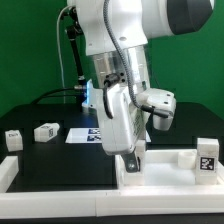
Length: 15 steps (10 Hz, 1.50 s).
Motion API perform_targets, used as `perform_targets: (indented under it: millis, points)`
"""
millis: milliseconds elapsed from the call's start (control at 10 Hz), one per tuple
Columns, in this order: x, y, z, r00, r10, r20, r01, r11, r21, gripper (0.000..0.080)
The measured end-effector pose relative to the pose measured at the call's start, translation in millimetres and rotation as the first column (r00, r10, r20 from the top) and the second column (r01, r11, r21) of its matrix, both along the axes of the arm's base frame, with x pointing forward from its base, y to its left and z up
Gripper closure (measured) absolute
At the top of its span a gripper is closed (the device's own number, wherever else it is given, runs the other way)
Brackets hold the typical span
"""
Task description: Assemble square table
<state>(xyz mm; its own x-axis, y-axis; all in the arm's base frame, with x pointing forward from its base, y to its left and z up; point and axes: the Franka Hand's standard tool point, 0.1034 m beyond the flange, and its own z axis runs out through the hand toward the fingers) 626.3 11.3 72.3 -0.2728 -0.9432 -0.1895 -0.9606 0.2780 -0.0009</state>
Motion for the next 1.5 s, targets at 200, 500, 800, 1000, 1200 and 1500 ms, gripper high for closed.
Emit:
perform_targets:
  millis: [200, 500, 800, 1000, 1200, 1500]
  points:
    - [-17.1, 27.9, 32.6, 1.0, 0.023, 0.011, -0.024, 0.999, 0.026, 0.0151]
    - [-31.0, 42.0, 36.3, 0.999, 0.044, -0.005, -0.044, 0.998, 0.035, 0.0151]
    - [-31.3, 42.2, 35.7, 0.999, 0.044, -0.006, -0.044, 0.998, 0.035, 0.0151]
    - [-32.9, 43.4, 34.9, 0.999, 0.047, -0.008, -0.047, 0.998, 0.035, 0.0151]
    - [-68.1, 52.8, 22.1, 0.995, 0.086, -0.043, -0.085, 0.996, 0.033, 0.0151]
    - [-119.2, 52.1, -7.5, 0.987, 0.112, -0.116, -0.11, 0.994, 0.021, 0.0151]
